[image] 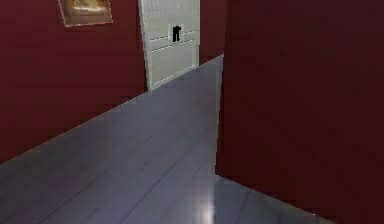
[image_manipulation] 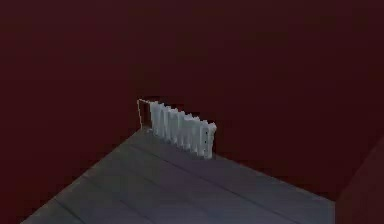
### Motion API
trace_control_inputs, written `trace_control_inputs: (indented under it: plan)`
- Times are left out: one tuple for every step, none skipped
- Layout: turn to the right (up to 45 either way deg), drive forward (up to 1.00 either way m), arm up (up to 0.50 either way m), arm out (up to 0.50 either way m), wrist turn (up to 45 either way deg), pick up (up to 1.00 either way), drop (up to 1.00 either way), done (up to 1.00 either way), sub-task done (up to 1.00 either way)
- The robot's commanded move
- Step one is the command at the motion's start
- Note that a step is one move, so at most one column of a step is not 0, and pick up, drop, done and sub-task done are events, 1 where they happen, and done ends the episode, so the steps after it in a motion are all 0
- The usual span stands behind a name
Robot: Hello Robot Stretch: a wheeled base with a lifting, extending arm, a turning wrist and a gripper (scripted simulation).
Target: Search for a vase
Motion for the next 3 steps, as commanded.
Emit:
trace_control_inputs:
  plan:
    - [30.0,0.0,0.0,0.0,0.0,0.0,0.0,0.0,0.0]
    - [0.0,0.05,0.0,0.0,0.0,0.0,0.0,0.0,0.0]
    - [-45.0,0.0,0.0,0.0,0.0,0.0,0.0,0.0,0.0]
